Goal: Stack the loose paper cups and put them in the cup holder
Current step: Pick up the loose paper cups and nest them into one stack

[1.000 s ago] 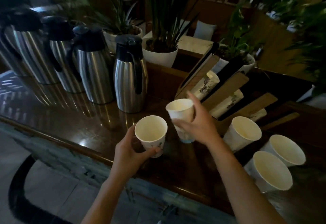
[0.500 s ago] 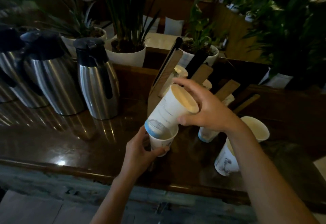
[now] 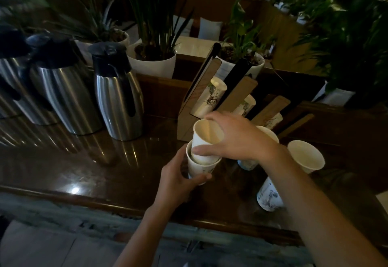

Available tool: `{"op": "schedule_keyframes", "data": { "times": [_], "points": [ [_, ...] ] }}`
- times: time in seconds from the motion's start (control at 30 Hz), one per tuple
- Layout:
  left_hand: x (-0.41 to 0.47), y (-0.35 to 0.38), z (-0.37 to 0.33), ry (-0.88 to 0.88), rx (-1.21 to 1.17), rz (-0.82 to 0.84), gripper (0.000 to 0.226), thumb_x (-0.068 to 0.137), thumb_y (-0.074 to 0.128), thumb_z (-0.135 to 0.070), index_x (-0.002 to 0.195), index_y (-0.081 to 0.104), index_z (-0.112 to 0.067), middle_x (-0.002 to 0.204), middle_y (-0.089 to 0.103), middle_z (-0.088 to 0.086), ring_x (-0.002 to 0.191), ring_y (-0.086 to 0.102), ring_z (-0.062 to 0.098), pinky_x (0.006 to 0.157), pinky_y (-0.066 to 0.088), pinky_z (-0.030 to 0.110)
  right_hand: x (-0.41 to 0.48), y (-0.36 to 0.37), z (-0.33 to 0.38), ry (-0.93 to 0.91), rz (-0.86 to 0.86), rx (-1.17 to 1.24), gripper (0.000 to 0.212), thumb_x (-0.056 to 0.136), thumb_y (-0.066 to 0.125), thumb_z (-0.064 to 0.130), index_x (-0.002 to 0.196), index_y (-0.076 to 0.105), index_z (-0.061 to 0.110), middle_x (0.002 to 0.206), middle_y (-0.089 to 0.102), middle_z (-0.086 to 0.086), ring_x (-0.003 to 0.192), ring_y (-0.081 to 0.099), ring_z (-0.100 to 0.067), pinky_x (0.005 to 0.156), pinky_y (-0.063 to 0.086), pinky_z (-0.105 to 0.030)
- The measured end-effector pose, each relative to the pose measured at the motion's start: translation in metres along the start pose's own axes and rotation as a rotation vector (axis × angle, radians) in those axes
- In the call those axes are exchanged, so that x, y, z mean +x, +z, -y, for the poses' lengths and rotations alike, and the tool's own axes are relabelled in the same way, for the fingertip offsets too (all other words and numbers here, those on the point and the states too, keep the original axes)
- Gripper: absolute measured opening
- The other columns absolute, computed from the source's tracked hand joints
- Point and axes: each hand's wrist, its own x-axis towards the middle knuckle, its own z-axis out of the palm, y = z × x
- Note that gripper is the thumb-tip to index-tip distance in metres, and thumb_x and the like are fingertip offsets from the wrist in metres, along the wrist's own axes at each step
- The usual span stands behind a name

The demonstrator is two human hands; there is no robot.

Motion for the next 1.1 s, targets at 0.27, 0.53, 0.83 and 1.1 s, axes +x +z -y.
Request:
{"op": "schedule_keyframes", "data": {
  "times": [0.27, 0.53, 0.83, 1.1],
  "points": [
    [-0.001, 0.005, -0.007, -0.013, 0.008, 0.006, 0.077, 0.066, 0.083, -0.053, 0.13, 0.041, -0.059, 0.12, 0.064, -0.037, 0.114, 0.064, -0.015, 0.086, 0.051, 0.001, 0.001, 0.041, 0.025, 0.077, -0.136, -0.441, 0.106, 0.075, 0.013, 0.095, 0.093, 0.066, 0.004, 0.056, 0.037, -0.003, 0.057, 0.044, -0.02, 0.052, 0.03, -0.033],
    [-0.001, 0.008, -0.01, -0.025, 0.001, 0.008, 0.085, 0.063, 0.073, -0.068, 0.137, 0.03, -0.066, 0.124, 0.055, -0.047, 0.118, 0.054, -0.025, 0.086, 0.045, -0.005, -0.002, -0.035, -0.045, 0.164, -0.082, 0.009, 0.062, 0.087, 0.05, 0.073, 0.119, 0.068, 0.024, 0.115, 0.071, -0.006, 0.099, 0.065, -0.022, 0.079, 0.055, -0.04],
    [0.008, 0.04, -0.002, -0.067, -0.065, 0.091, 0.094, 0.068, 0.075, -0.065, 0.148, 0.026, -0.056, 0.134, 0.049, -0.046, 0.129, 0.048, -0.019, 0.092, 0.047, -0.002, -0.01, -0.027, -0.1, 0.244, 0.139, -0.113, 0.094, 0.065, 0.089, 0.047, 0.146, 0.042, 0.042, 0.15, 0.043, 0.0, 0.139, 0.036, -0.026, 0.101, 0.039, -0.043],
    [0.016, 0.047, 0.003, -0.049, -0.049, 0.083, 0.094, 0.067, 0.076, -0.064, 0.148, 0.029, -0.057, 0.139, 0.052, -0.039, 0.131, 0.051, -0.014, 0.091, 0.049, 0.0, -0.037, -0.065, -0.086, 0.226, -0.204, -0.016, 0.077, 0.066, 0.08, 0.058, 0.136, 0.059, 0.036, 0.133, 0.061, 0.003, 0.118, 0.056, -0.021, 0.086, 0.05, -0.036]
  ]
}}
